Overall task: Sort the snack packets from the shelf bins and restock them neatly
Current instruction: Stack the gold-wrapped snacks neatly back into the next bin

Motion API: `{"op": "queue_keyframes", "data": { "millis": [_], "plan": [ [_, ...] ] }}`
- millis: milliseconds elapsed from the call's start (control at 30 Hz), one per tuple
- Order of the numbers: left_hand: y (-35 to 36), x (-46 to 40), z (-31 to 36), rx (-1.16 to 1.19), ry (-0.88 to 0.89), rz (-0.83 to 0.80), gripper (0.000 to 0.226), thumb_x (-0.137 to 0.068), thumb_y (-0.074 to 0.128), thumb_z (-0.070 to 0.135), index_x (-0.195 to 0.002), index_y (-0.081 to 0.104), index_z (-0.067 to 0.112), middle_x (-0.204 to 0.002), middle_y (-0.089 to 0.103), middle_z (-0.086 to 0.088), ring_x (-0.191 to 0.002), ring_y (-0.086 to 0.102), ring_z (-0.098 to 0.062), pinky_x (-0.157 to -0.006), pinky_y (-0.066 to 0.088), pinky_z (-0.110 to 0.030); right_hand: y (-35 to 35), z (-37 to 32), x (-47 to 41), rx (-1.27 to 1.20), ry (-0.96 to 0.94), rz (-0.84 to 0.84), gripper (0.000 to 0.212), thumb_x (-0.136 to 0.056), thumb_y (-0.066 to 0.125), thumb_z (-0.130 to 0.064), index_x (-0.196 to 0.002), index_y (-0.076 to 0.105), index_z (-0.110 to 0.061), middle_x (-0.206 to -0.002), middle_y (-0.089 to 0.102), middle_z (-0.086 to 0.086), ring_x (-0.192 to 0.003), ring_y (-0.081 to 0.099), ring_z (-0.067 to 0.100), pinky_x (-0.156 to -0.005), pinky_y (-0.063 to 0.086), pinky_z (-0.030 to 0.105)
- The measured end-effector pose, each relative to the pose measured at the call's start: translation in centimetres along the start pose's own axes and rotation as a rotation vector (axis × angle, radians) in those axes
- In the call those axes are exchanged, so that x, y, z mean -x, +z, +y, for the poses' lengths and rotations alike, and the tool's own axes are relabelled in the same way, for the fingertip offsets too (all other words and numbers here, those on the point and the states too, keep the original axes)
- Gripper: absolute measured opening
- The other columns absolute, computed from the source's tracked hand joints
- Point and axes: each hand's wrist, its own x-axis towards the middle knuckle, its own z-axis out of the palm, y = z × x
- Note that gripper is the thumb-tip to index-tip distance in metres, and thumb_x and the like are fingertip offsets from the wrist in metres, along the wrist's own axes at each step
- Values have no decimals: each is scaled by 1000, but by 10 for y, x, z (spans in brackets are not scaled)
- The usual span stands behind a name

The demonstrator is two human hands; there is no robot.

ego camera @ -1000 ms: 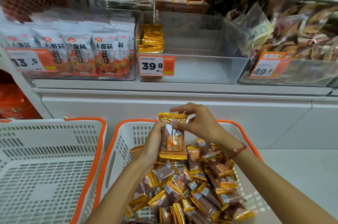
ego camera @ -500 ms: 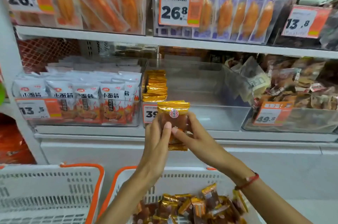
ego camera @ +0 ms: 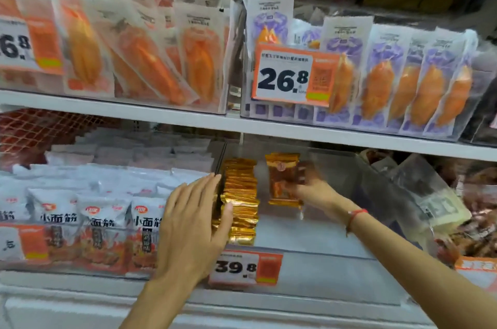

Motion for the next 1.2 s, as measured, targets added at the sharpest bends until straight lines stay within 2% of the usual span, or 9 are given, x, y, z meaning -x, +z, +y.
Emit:
{"op": "queue_keyframes", "data": {
  "millis": [133,233,367,500,600,733,867,1033,1200],
  "plan": [
    [1,0,-2,-40,10,14,56,-96,29,49,-134,54,16,-132,59,0,-120,50,-16,-109,23,-32,30,21,-60,183,-54,-103,30,-82,74,-14,-110,65,-16,-110,69,5,-101,65,21,-93,52,44],
    [2,1,-1,-54,9,12,57,-96,28,50,-134,53,16,-131,59,-1,-119,51,-18,-109,23,-32,46,20,-67,199,-136,-78,26,-85,64,0,-84,61,-26,-97,66,2,-95,62,17,-87,52,36],
    [2,1,-1,-74,-1,-1,61,-96,24,54,-136,51,17,-133,58,-2,-122,47,-17,-109,21,-33,51,29,-72,206,-42,-39,14,-86,67,-11,-100,67,-13,-102,65,4,-97,61,22,-81,53,33],
    [0,2,1,-76,-10,-13,63,-96,21,56,-137,50,18,-135,57,-1,-124,50,-20,-111,20,-33,44,32,-77,7,113,194,19,-85,72,-30,-81,63,-15,-94,70,10,-88,69,28,-83,57,42],
    [-1,2,2,-70,-23,-15,62,-95,22,56,-137,49,19,-135,56,0,-125,49,-19,-112,21,-36,46,30,-75,65,101,228,29,-85,71,-38,-91,66,-10,-99,72,12,-86,69,28,-81,57,37],
    [0,2,2,-73,-28,-18,62,-96,22,56,-138,49,19,-136,56,0,-126,49,-19,-113,20,-34,47,24,-69,159,29,237,39,-84,74,-31,-114,63,-8,-113,68,10,-101,65,27,-79,47,26],
    [1,2,2,-73,-26,-15,63,-96,21,56,-138,48,19,-136,56,0,-126,48,-18,-113,21,-36,46,27,-73,19,125,192,65,-72,84,-19,-125,49,-6,-118,64,16,-95,67,30,-87,56,42],
    [1,2,2,-66,-19,-3,63,-96,20,57,-138,49,19,-137,56,1,-127,48,-18,-113,23,-37,50,29,-77,112,104,110,27,-84,73,-15,-108,66,-6,-108,69,14,-91,69,27,-87,56,40],
    [2,2,2,-65,-17,9,64,-96,20,57,-137,50,19,-136,56,0,-126,49,-19,-113,25,-38,44,32,-79,16,125,87,23,-84,73,-17,-102,70,-3,-103,72,13,-83,70,22,-85,57,34]
  ]
}}
